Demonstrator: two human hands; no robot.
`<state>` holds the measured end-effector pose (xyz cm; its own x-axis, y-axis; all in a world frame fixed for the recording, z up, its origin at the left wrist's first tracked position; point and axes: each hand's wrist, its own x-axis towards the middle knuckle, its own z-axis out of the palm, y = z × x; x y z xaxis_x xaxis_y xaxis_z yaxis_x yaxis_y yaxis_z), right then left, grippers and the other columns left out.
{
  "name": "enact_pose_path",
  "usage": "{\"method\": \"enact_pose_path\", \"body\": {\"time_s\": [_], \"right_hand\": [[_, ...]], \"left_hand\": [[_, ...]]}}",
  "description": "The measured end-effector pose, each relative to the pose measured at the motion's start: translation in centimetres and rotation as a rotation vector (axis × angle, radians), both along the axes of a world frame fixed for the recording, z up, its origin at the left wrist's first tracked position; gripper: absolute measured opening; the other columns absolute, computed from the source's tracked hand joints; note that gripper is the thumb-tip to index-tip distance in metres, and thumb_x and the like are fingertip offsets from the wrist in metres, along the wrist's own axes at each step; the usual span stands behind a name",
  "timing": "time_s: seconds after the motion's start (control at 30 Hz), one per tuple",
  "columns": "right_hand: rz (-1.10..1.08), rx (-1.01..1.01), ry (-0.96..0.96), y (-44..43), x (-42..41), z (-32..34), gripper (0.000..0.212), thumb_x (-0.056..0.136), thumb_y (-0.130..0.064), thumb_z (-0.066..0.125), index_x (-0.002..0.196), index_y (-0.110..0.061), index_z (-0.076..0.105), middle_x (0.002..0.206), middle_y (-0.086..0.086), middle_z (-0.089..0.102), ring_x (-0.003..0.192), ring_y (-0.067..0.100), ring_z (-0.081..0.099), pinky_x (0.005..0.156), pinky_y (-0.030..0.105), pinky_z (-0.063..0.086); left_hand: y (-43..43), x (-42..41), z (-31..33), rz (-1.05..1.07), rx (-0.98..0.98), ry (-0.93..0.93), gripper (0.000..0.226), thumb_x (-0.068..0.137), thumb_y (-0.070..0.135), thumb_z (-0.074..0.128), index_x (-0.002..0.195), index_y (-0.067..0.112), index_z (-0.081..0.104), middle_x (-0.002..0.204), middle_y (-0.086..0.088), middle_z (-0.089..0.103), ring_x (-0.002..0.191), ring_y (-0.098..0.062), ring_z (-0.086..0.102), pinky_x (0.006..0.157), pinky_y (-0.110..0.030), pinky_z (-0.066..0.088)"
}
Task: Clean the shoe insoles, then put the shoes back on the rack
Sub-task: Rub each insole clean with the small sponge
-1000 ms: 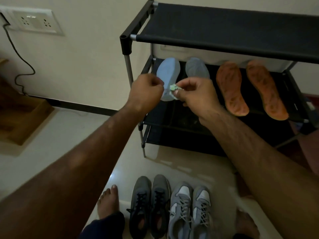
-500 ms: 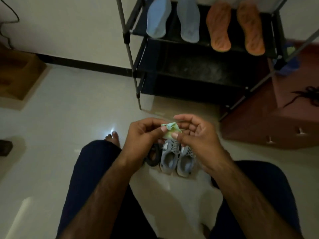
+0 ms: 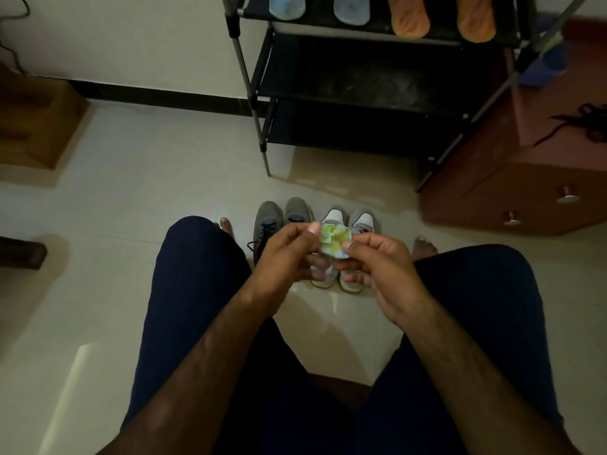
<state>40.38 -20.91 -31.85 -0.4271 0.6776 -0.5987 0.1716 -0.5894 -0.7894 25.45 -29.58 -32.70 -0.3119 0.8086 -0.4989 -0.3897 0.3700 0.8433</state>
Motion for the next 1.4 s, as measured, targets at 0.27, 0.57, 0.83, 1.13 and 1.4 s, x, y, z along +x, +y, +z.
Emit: {"method": "enact_pose_path", "body": {"time_s": [0.27,0.57,0.83,1.13,1.4], "right_hand": [[0.121,0.122,-0.026,-0.6,0.2,-0.4,0.014,0.090,0.001,0.075,0.100,-0.005,0.069,0.084,0.018,0.076,0.072,0.031,0.070,0.056,0.025,0.056],[0.147,0.322,-0.005,-0.7,0.3,-1.1,0.018,0.088,0.008,0.072,0.087,-0.010,0.073,0.090,0.007,0.075,0.082,0.024,0.075,0.067,0.032,0.062],[0.083,0.331,-0.025,-0.2,0.4,-1.5,0.032,0.085,0.010,0.075,0.107,-0.013,0.079,0.101,0.004,0.079,0.084,0.019,0.075,0.070,0.023,0.058],[0.102,0.439,-0.016,-0.1,0.2,-1.4,0.037,0.086,0.010,0.073,0.115,-0.013,0.076,0.104,0.001,0.079,0.096,0.014,0.076,0.088,0.030,0.062],[0.135,0.659,-0.090,0.3,0.0,-1.9,0.025,0.085,-0.001,0.078,0.104,-0.018,0.080,0.104,-0.003,0.071,0.099,0.010,0.069,0.088,0.023,0.058]], "left_hand": [[0.0,1.2,-0.7,0.157,-0.068,0.203,0.018,0.102,0.013,0.062,0.104,-0.002,0.070,0.093,-0.023,0.074,0.077,-0.034,0.069,0.064,-0.039,0.059],[0.0,1.0,-0.6,0.140,-0.002,0.237,0.019,0.099,0.015,0.066,0.106,-0.003,0.069,0.093,-0.026,0.073,0.075,-0.031,0.069,0.061,-0.037,0.058],[-0.5,0.6,-0.8,-0.041,0.125,0.366,0.007,0.097,-0.010,0.057,0.099,-0.006,0.052,0.090,-0.021,0.063,0.077,-0.025,0.064,0.069,-0.037,0.058],[-0.1,1.0,-0.6,-0.035,0.131,0.419,0.032,0.089,-0.010,0.070,0.117,0.003,0.069,0.112,-0.007,0.073,0.101,-0.016,0.072,0.089,-0.034,0.061],[0.0,0.4,-1.4,0.020,0.079,0.648,0.014,0.089,0.016,0.079,0.102,0.018,0.076,0.102,-0.004,0.063,0.090,-0.020,0.065,0.079,-0.041,0.061]]}}
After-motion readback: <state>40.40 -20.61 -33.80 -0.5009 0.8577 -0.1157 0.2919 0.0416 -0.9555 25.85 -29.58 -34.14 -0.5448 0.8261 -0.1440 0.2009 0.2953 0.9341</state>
